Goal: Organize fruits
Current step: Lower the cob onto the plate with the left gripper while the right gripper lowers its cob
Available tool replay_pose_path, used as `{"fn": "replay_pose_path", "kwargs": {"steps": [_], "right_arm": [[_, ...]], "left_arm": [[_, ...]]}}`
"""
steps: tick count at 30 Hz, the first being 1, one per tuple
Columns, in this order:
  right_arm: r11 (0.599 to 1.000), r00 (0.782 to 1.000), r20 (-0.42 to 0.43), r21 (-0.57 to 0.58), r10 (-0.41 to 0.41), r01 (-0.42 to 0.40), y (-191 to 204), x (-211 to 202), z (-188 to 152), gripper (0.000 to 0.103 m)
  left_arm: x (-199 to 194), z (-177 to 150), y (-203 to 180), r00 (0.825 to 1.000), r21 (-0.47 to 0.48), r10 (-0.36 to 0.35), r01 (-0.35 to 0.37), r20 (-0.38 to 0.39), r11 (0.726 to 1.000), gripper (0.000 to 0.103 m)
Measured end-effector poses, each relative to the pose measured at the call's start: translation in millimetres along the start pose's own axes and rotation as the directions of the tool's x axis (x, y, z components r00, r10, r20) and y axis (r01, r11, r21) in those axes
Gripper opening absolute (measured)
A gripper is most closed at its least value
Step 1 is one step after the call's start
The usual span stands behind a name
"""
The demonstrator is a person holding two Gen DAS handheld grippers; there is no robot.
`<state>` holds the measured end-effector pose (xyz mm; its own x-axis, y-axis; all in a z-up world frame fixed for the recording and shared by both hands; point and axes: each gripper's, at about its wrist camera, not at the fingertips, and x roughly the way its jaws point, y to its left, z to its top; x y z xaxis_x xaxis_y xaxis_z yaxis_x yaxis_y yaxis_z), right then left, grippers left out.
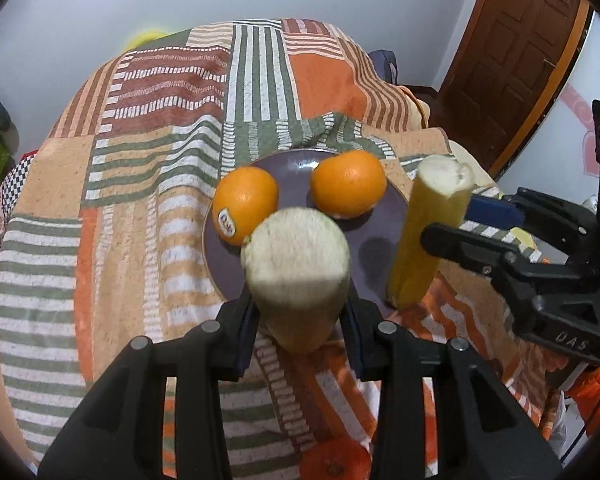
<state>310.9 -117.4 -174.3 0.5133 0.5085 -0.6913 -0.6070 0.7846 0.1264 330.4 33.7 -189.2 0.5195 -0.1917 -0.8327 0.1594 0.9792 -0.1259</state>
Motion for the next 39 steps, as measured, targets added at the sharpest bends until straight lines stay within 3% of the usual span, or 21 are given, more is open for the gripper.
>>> {"fn": "replay_pose_path", "kwargs": {"steps": [19, 27, 34, 39], "right_arm": [[0.999, 0.999, -0.008, -0.024, 0.039, -0.039, -0.4, 30.7, 12.7, 0.035], [0.997, 0.992, -0.104, -0.036, 0.066, -0.07, 1.6, 54.0, -6.4, 0.031], [0.997, 0.993, -0.103, -0.041, 0.056, -0.061, 2.1, 43.6, -3.6, 0.031], [0.999, 0.997, -0.071, -0.022, 0.025, -0.026, -1.7, 23.3, -1.2, 0.031]], "left_arm": [[33.5, 19.7, 5.4, 1.0, -0.014, 0.002, -0.002, -0.005, 1.0, 0.037], [35.4, 13.6, 4.7, 1.0, 0.009, -0.003, 0.003, -0.008, 1.0, 0.037], [30.3, 12.0, 8.2, 1.0, -0.013, -0.001, 0.001, -0.017, 1.0, 0.038], [11.9, 9.0, 8.2, 1.0, -0.013, 0.006, -0.006, 0.016, 1.0, 0.038]]}}
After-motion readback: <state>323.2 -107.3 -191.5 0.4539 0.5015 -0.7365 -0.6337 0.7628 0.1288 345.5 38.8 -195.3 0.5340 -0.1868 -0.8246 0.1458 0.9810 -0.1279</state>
